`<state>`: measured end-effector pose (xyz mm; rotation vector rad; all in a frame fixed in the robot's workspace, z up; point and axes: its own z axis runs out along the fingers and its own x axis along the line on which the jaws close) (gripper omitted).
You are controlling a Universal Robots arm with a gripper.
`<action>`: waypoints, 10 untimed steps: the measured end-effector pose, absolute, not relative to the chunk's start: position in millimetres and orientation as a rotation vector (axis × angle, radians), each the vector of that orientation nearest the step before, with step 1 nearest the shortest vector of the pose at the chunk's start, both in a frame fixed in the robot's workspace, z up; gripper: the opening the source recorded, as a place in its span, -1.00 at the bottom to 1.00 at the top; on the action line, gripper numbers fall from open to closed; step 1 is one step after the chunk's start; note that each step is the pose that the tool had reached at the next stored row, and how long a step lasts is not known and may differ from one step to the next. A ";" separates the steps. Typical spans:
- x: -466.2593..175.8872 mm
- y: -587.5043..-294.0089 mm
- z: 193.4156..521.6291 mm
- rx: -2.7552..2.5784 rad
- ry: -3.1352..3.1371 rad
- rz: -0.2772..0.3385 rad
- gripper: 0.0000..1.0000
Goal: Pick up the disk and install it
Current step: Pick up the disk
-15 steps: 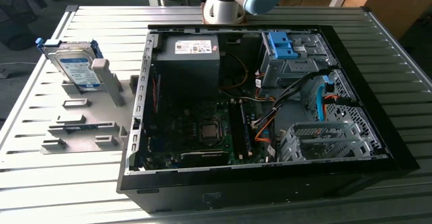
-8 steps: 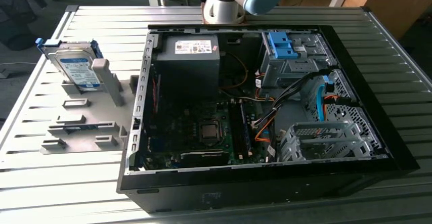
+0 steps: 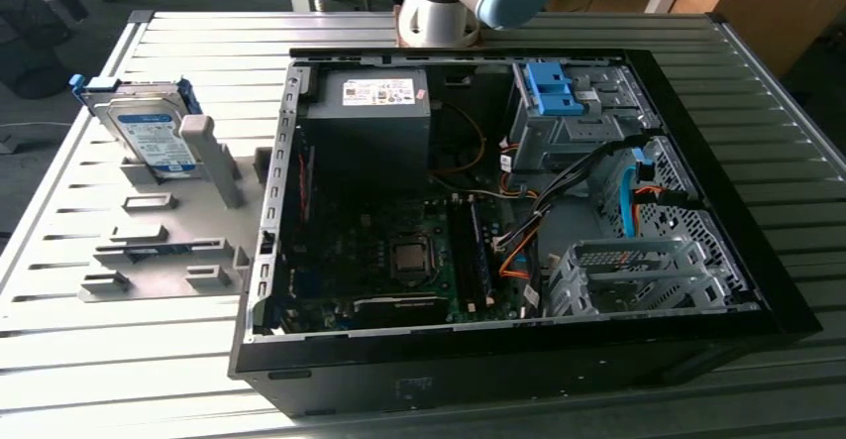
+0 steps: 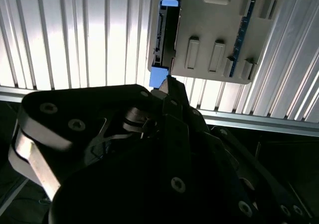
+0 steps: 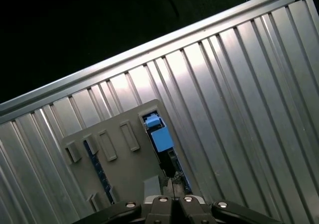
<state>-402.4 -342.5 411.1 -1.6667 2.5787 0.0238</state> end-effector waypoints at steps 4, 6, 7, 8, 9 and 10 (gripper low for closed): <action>-402.4 -342.4 411.1 -1.669 2.577 0.024 -0.79; -402.4 -342.4 411.1 -1.670 2.577 0.024 -0.79; -402.4 -342.4 411.1 -1.671 2.576 0.024 -0.79; -402.4 -342.4 411.1 -1.671 2.576 0.024 -0.79; -402.4 -342.4 411.1 -1.672 2.575 0.024 -0.79; -402.4 -342.4 411.1 -1.673 2.575 0.024 -0.79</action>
